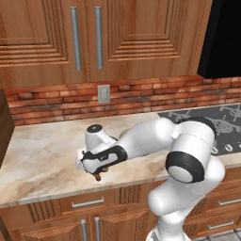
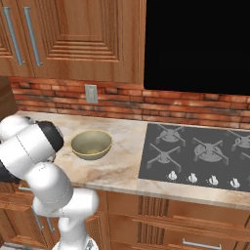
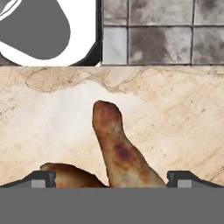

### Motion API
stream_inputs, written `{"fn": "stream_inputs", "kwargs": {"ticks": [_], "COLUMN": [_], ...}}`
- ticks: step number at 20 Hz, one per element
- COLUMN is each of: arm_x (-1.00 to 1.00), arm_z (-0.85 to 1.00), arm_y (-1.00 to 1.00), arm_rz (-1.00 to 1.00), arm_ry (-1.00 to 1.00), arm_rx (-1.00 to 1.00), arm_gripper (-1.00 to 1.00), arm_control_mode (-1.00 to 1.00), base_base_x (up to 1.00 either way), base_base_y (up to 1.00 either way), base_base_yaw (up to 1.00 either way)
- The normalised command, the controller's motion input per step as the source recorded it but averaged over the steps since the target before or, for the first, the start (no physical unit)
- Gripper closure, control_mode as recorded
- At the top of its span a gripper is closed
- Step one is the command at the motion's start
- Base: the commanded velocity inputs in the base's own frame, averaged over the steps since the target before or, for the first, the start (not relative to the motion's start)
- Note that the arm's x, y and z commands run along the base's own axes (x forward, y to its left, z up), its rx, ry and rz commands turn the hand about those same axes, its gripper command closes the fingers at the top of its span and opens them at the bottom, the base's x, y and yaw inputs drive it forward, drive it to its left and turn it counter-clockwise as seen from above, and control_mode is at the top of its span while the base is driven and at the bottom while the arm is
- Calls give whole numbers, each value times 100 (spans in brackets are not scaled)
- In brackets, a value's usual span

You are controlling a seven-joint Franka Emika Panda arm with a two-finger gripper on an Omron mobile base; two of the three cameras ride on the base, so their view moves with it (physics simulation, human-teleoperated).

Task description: Retrieve the bowl from the cabinet, then place the raw meat into the bowl to avoid contamination.

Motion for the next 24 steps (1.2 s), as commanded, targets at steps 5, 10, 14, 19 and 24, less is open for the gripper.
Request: {"fn": "stream_inputs", "kwargs": {"ticks": [5, 10, 14, 19, 24], "arm_x": [10, 12, 9, 5, 3], "arm_z": [-21, -14, -13, -12, -17], "arm_y": [3, 14, 27, 29, 29], "arm_rz": [-6, -9, -13, -14, -14], "arm_ry": [0, 5, 10, 8, 2], "arm_rx": [0, 0, 0, 0, 0], "arm_gripper": [-100, -100, -100, -100, -100], "arm_control_mode": [-100, -100, -100, -100, -100], "base_base_x": [0, 0, 0, 0, 0], "base_base_y": [0, 0, 0, 0, 0], "base_base_yaw": [0, 0, 0, 0, 0]}}
